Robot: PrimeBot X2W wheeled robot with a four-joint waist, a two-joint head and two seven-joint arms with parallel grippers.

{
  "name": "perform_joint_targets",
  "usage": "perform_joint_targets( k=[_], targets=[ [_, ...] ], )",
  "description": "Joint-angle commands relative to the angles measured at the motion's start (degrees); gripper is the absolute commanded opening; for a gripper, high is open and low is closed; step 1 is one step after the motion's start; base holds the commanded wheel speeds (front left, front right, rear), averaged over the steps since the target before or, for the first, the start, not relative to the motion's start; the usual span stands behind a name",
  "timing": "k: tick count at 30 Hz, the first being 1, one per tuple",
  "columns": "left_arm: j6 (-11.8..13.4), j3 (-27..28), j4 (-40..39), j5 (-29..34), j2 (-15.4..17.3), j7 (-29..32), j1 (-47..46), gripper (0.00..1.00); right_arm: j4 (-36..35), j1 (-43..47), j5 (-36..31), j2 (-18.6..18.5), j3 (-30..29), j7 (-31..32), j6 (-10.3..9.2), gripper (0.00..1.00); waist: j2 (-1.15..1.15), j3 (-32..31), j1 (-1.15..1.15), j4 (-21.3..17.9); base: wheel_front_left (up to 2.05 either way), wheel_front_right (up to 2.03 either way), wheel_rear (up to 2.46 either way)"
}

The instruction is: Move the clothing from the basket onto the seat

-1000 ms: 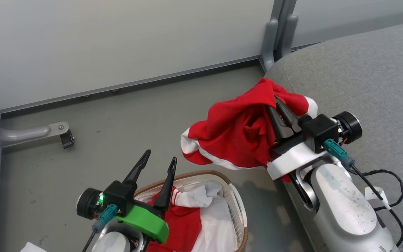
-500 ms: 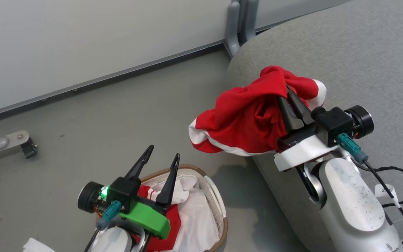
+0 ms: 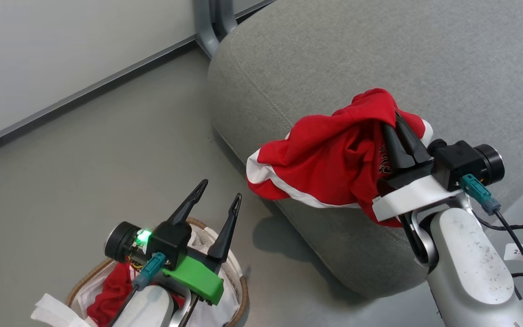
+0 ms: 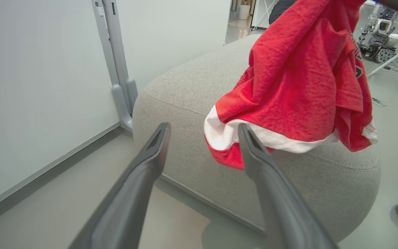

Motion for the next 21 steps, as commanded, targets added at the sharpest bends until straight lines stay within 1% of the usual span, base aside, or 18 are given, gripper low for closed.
perform_joint_targets(
  k=[1,5,9,15,19,21],
  targets=[
    [-0.2,-0.3,0.0,0.0,0.7,0.0,-1.1,1.0,-0.2,0.9,0.3,-0.1,-0.4,-0.1,-0.08,0.0,0.0,2.3,0.0,-3.8,0.0,0.0,0.0],
    [-0.2,-1.6,-0.1,0.1,1.1,0.0,-1.6,1.0,0.7,1.4,-0.1,0.0,-2.6,-0.1,-0.08,0.0,0.0,3.1,0.0,-3.8,0.0,0.0,0.0],
    [-0.2,-3.1,-0.6,0.3,1.4,0.0,-2.8,1.0,1.6,0.7,-1.0,-0.1,-3.9,-0.1,-0.08,0.0,0.0,4.4,0.0,-2.4,0.0,0.0,0.0],
    [-0.2,-4.8,-1.6,1.1,1.9,0.0,-5.1,1.0,3.1,-4.8,-4.7,-0.1,-7.3,-0.1,-0.08,0.0,0.0,8.0,0.0,1.6,0.0,0.0,0.0],
    [-0.2,-5.8,-2.3,1.6,2.2,0.0,-7.0,1.0,3.0,-11.7,-8.4,-0.1,-10.8,-0.1,-0.08,0.0,0.0,11.4,0.0,5.2,0.0,0.0,0.0],
    [-0.2,-6.4,-2.6,1.7,2.1,0.0,-8.1,1.0,3.3,-15.8,-10.0,-0.8,-13.3,-0.1,-0.08,0.0,0.0,13.3,0.0,7.4,0.0,0.0,0.0]
  ],
)
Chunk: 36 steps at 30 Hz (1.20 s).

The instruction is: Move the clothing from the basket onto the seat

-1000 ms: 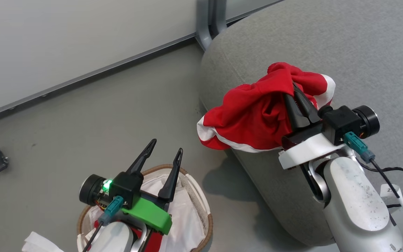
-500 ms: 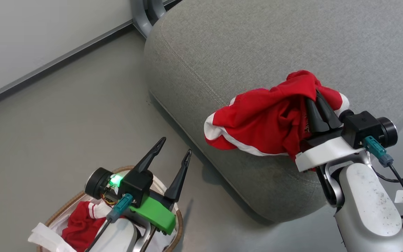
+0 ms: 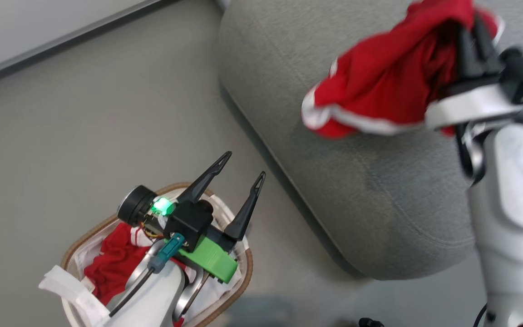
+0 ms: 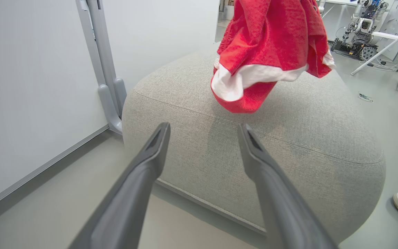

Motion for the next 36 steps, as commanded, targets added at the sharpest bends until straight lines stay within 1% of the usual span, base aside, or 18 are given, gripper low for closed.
perform_joint_targets(
  k=[1,4,5,9,13,16,18,21,25,29,30,31,32,33,36],
  targets=[
    [-0.2,-0.2,0.0,0.8,0.2,0.0,-1.8,1.0,0.3,-3.4,-0.8,-1.3,-1.4,-0.1,-0.08,0.0,0.0,5.5,-0.01,5.8,0.0,0.0,0.0],
    [-0.2,-1.2,-0.5,1.0,-0.3,0.0,-3.6,1.0,1.4,-9.5,-1.9,-4.2,-4.4,-0.1,-0.08,0.0,0.0,8.5,-0.01,9.0,0.0,0.0,0.0],
    [-0.2,-1.8,-0.8,1.1,-0.5,0.0,-4.4,1.0,1.8,-11.8,-2.4,-5.8,-5.6,-0.1,-0.08,0.0,0.0,9.8,-0.01,10.3,0.0,0.0,0.0],
    [-0.2,-2.1,-1.9,1.4,-1.2,0.0,-6.6,1.0,3.4,-18.3,-3.8,-9.7,-9.8,-0.1,-0.08,0.0,0.0,14.2,-0.01,14.3,0.0,0.0,0.0],
    [-0.2,-2.5,-2.9,1.6,-2.2,0.0,-8.2,1.0,6.0,-21.9,-5.3,-12.9,-13.8,-0.1,-0.08,0.0,0.0,18.1,-0.01,17.5,0.0,0.0,0.0],
    [-0.2,-3.1,-3.4,2.0,-2.8,0.0,-9.3,1.0,8.7,-21.7,-6.6,-14.6,-16.5,-0.1,-0.08,0.0,0.0,20.5,-0.01,19.4,0.0,0.0,0.0],
    [-0.2,-2.9,-3.6,2.2,-3.2,0.0,-9.8,1.0,10.3,-20.6,-7.1,-15.1,-17.8,-0.1,-0.08,0.0,0.0,21.6,-0.01,20.1,0.0,0.0,0.0],
    [-0.2,-2.4,-3.8,1.7,-3.8,0.0,-10.2,1.0,12.5,-18.9,-7.4,-14.9,-19.1,-0.1,-0.08,0.0,0.0,22.9,-0.01,20.2,0.0,0.0,0.0],
    [-0.2,-2.1,-3.4,1.9,-3.9,0.0,-10.5,1.0,14.6,-16.4,-6.6,-14.0,-19.9,-0.1,-0.08,0.0,0.0,23.6,-0.01,19.5,0.0,0.0,0.0],
    [-0.2,-1.6,-2.9,1.9,-4.0,0.0,-10.6,1.0,15.0,-13.8,-5.8,-13.1,-20.0,-0.1,-0.08,0.0,0.0,23.1,-0.01,18.6,0.0,0.0,0.0],
    [-0.2,-1.6,-2.7,1.8,-4.0,0.0,-10.6,1.0,14.8,-13.1,-5.4,-13.0,-20.3,-0.1,-0.08,0.05,0.0,22.8,-0.01,18.4,0.0,0.0,0.0],
    [-0.2,-1.5,-2.5,1.7,-4.0,0.0,-10.7,1.0,14.6,-12.6,-5.1,-12.8,-20.5,-0.1,-0.08,0.24,0.0,22.6,-0.01,18.2,0.0,0.0,0.0],
    [-0.2,-1.0,-2.4,1.4,-4.1,0.0,-10.6,1.0,14.3,-11.8,-4.8,-12.6,-20.4,-0.1,-0.08,0.47,0.0,22.1,-0.01,18.1,0.0,0.0,0.0],
    [-0.1,0.5,-2.3,1.1,-4.1,0.0,-10.2,1.0,13.6,-10.2,-4.6,-12.2,-19.8,-0.1,-0.08,1.0,0.0,21.2,-0.01,17.9,0.0,0.0,0.0],
    [0.0,2.6,-2.1,0.9,-4.1,0.0,-9.3,1.0,12.5,-8.1,-3.9,-11.9,-18.9,-0.1,-0.08,1.0,0.0,19.4,-0.01,17.7,0.0,0.0,0.0]
  ],
)
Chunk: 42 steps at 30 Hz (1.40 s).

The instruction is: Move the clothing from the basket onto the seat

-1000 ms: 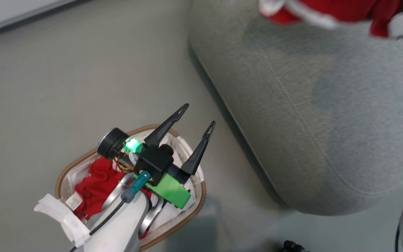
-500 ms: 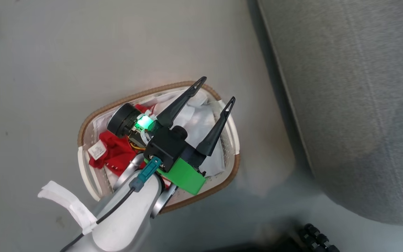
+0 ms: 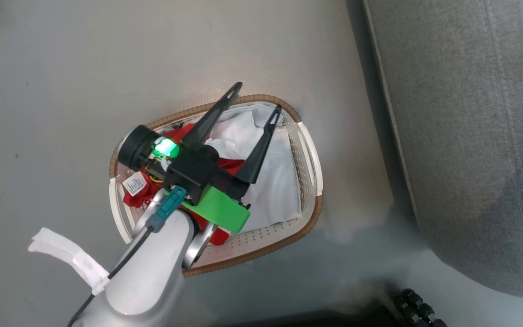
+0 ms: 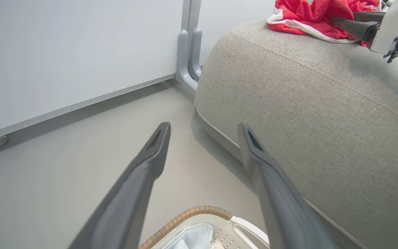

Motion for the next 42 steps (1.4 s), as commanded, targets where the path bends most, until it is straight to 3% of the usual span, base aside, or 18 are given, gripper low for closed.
perform_joint_targets(
  k=[1,16,30,42],
  targets=[
    [0.0,1.0,0.3,-0.5,0.1,0.0,0.7,1.0,-0.7,1.5,0.7,-0.1,0.5,-0.1,-0.08,1.0,0.0,-2.4,0.0,-0.4,0.0,0.0,0.0],
    [0.4,12.9,1.0,-1.1,-1.2,0.0,9.1,1.0,-1.5,7.8,3.1,0.5,9.7,-0.1,-0.08,1.0,0.0,-18.4,0.0,0.3,0.0,0.0,0.0],
    [2.0,27.3,-0.1,-0.5,-3.2,0.0,21.8,1.0,-4.1,15.3,9.2,7.7,20.8,-0.1,-0.08,1.0,0.0,-30.9,0.0,3.5,0.0,0.0,0.0],
    [1.6,31.5,1.4,-0.5,-4.1,0.0,30.2,1.0,-11.6,29.0,13.4,11.9,24.8,-0.1,-0.08,1.0,0.0,-36.2,0.0,5.4,0.0,0.0,0.0]
  ],
)
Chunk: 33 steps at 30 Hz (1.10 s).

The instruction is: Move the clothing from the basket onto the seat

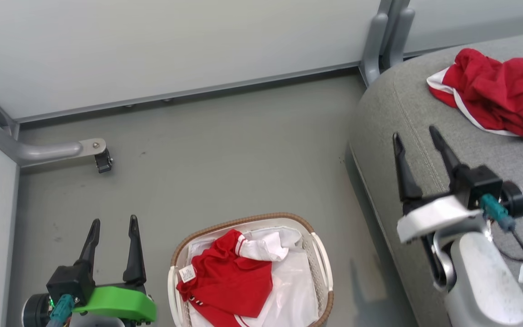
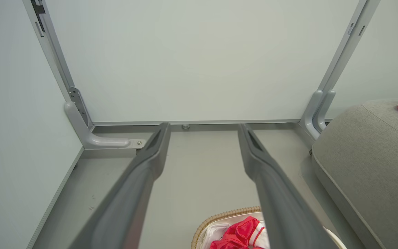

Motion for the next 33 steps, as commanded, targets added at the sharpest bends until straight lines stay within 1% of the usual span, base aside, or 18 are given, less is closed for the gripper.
perform_joint_targets(
  k=[1,6,11,17,33],
  targets=[
    [-0.3,0.3,0.1,-0.3,-0.1,0.0,1.2,1.0,-0.7,2.2,1.4,-0.1,0.7,-0.1,-0.08,1.0,0.0,-1.8,0.01,1.2,0.0,0.0,0.0],
    [-0.4,0.2,0.6,-0.9,-0.2,0.0,3.1,1.0,-1.7,8.0,3.7,-0.1,1.7,-0.1,-0.08,1.0,0.0,-3.4,0.01,2.0,0.0,0.0,0.0],
    [-0.4,-0.1,0.9,-1.8,-0.2,0.0,4.5,1.0,-1.9,11.1,5.7,-0.1,1.9,-0.1,-0.08,1.0,0.0,-4.5,0.01,2.0,0.0,0.0,0.0],
    [-0.2,-1.0,1.0,-2.4,-0.2,0.0,5.1,1.0,-1.8,12.1,4.6,-0.1,2.6,-0.1,-0.08,1.0,0.0,-4.9,0.01,1.9,0.0,0.0,0.0],
    [-0.3,-2.2,1.4,-1.5,-0.2,0.0,5.5,1.0,-0.8,12.5,4.0,-0.1,4.5,-0.1,-0.08,1.0,0.0,-5.5,0.01,1.3,0.0,0.0,0.0]
  ],
)
